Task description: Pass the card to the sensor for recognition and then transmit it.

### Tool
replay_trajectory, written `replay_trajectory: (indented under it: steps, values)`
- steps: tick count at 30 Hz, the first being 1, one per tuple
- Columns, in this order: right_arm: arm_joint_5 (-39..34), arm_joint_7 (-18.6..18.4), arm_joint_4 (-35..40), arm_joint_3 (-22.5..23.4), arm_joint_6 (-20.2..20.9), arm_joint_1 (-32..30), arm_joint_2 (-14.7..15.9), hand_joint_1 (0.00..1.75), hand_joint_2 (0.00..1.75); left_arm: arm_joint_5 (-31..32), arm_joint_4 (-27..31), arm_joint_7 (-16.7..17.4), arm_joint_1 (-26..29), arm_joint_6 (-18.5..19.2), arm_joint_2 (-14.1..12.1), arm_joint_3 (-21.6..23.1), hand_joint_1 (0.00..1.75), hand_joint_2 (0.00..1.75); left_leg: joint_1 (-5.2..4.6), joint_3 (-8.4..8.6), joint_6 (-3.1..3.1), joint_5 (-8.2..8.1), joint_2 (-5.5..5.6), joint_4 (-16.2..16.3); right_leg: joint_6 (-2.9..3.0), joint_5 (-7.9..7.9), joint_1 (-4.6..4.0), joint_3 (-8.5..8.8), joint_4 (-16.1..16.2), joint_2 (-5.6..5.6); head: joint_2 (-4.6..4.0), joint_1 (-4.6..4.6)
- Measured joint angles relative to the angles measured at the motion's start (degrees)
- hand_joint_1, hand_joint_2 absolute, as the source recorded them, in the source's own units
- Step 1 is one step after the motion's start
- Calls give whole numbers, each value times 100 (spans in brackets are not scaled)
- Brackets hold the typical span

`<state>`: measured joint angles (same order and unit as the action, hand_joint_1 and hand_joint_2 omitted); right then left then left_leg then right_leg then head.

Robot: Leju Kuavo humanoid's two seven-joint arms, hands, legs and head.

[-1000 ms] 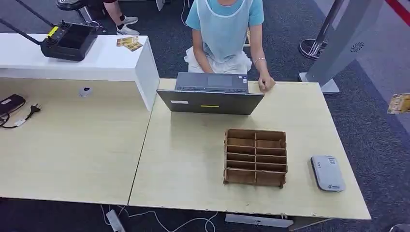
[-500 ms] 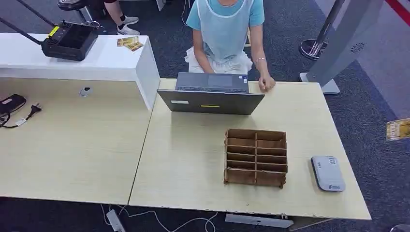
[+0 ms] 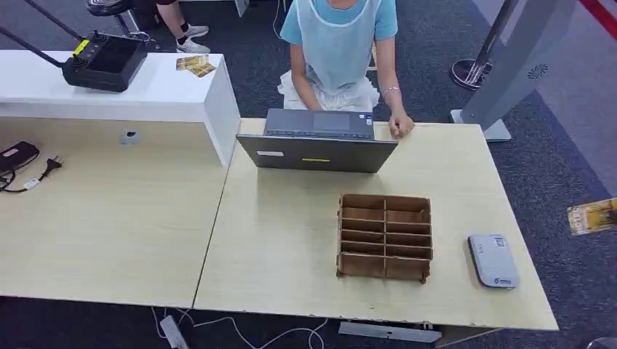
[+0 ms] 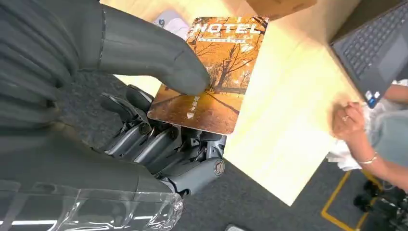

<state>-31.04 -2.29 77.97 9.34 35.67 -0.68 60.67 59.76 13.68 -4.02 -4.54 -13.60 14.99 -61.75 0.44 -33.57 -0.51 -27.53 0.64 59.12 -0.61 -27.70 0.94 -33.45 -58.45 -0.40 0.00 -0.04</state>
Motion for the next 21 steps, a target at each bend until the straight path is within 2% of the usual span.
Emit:
replay_trajectory:
  steps: [8,21]
  values:
    - [341,70,-155,-241,-114,-4,-101,175,175,7,-9,0,-2,-17,0,0,0,0,0,0,0,0,0,0,0,0,0,0,0,0,0,-2]
    - [868,266,-470,-599,-308,92,-572,175,175,24,-11,7,-3,-37,0,0,0,0,1,-1,0,0,-1,-1,0,0,-1,0,-1,1,0,0]
